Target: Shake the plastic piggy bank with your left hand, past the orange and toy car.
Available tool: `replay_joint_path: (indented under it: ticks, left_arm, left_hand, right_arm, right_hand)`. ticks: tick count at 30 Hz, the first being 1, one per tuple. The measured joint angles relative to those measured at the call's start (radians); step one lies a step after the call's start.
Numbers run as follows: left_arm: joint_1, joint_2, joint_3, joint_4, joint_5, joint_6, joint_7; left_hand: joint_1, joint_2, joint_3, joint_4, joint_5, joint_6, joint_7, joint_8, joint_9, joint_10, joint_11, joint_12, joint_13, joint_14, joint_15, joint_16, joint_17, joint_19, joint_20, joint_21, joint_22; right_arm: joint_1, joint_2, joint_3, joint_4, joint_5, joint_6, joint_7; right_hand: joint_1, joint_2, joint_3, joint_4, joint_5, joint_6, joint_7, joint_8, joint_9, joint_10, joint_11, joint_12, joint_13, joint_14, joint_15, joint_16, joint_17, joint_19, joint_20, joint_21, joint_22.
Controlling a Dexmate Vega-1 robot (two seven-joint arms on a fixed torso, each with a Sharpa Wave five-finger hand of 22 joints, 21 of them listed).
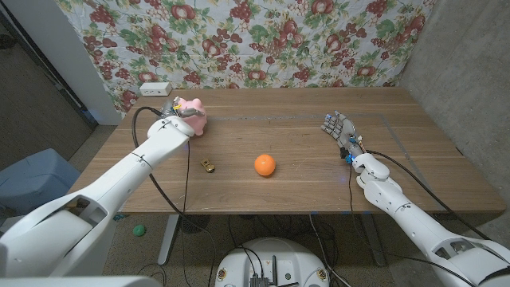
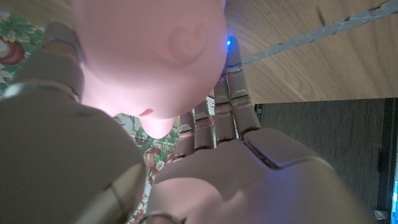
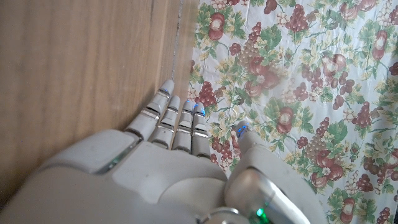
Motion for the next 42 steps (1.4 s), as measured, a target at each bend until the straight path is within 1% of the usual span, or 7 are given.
replay_joint_path:
  ticks: [8,19,22,35,39,40,42]
  left_arm:
    - [0.028,0.027,-0.010,-0.019,0.013,-0.073,-0.004]
    - [0.059,0.063,-0.022,-0.030,0.032,-0.203,-0.040]
    - [0.066,0.071,-0.026,-0.031,0.035,-0.240,-0.052]
    - [0.092,0.098,-0.043,-0.028,0.048,-0.376,-0.094]
    - [0.098,0.102,-0.048,-0.027,0.048,-0.376,-0.094]
    - [0.100,0.104,-0.050,-0.027,0.053,-0.421,-0.106]
    - [0.102,0.105,-0.052,-0.027,0.056,-0.436,-0.109]
  left_hand:
    - [0.003,-0.003,-0.004,-0.001,0.006,0.005,-0.002,0.000,0.000,0.000,0.000,0.004,0.000,0.000,0.000,0.000,0.016,-0.005,-0.005,0.014,0.007]
    - [0.004,-0.004,-0.010,-0.001,0.006,0.011,0.000,0.000,0.000,0.009,0.002,0.004,0.000,0.003,-0.003,0.000,0.029,-0.011,-0.011,0.041,0.010]
    - [0.004,-0.004,-0.012,-0.001,0.006,0.019,0.002,0.000,0.000,0.012,-0.001,0.004,0.000,0.003,-0.004,-0.001,0.052,-0.011,-0.011,0.046,0.014]
    - [0.009,-0.009,-0.015,0.002,0.006,0.019,0.001,0.000,0.000,0.013,-0.001,0.004,0.000,0.003,-0.004,-0.002,0.074,-0.016,-0.016,0.072,0.014]
    - [0.011,-0.011,-0.015,0.002,0.006,0.019,0.001,0.001,0.000,0.013,-0.002,0.004,0.000,0.003,-0.004,-0.005,0.101,-0.016,-0.016,0.082,0.013]
    - [0.011,-0.011,-0.015,0.002,0.006,0.020,0.001,0.001,0.000,0.013,-0.002,0.004,0.000,0.003,-0.004,-0.005,0.101,-0.016,-0.016,0.083,0.013]
    - [0.011,-0.011,-0.015,0.002,0.006,0.021,0.000,0.002,0.000,0.013,-0.002,0.004,0.000,0.003,-0.004,-0.005,0.101,-0.016,-0.016,0.085,0.013]
  right_arm:
    - [-0.011,-0.005,0.001,-0.019,-0.001,0.001,-0.007]
    - [-0.026,-0.010,0.001,-0.049,-0.009,0.003,-0.027]
    - [-0.029,-0.010,0.000,-0.056,-0.011,0.003,-0.031]
    - [-0.039,-0.013,-0.003,-0.082,-0.021,0.005,-0.049]
    - [-0.039,-0.013,-0.003,-0.082,-0.023,0.007,-0.052]
    - [-0.043,-0.014,-0.004,-0.091,-0.024,0.007,-0.054]
    - [-0.045,-0.014,-0.005,-0.093,-0.025,0.008,-0.056]
  right_hand:
    - [0.000,0.000,0.000,0.000,0.000,0.000,0.000,0.000,0.000,0.000,0.000,0.000,0.000,0.002,0.002,0.000,0.000,0.000,0.000,-0.002,0.000]
    - [0.000,0.000,0.000,0.000,0.000,0.000,0.000,0.000,0.000,0.000,0.000,0.000,0.005,0.002,0.002,0.000,0.000,0.004,0.004,-0.007,0.000]
    - [0.000,0.000,0.000,0.000,0.000,0.000,0.000,0.000,0.000,0.000,0.000,0.000,0.005,0.002,0.002,0.000,0.004,0.004,0.004,-0.007,0.000]
    - [0.000,0.000,0.000,0.000,0.000,0.000,0.000,0.000,0.000,0.000,0.000,0.000,0.005,0.002,0.002,0.000,0.005,0.004,0.004,-0.014,0.000]
    - [0.000,0.000,0.000,0.000,0.000,0.000,0.000,0.000,0.000,0.000,0.000,0.000,0.005,0.002,0.002,0.000,0.005,0.004,0.004,-0.014,0.000]
    - [0.000,0.000,0.000,0.000,0.000,0.000,0.000,0.000,0.000,0.000,0.000,0.000,0.005,0.002,0.002,0.000,0.005,0.004,0.004,-0.014,0.000]
    - [0.000,0.000,0.000,0.000,0.000,0.000,0.000,0.000,0.000,0.000,0.000,0.000,0.005,0.002,0.002,0.000,0.005,0.004,0.004,-0.014,0.000]
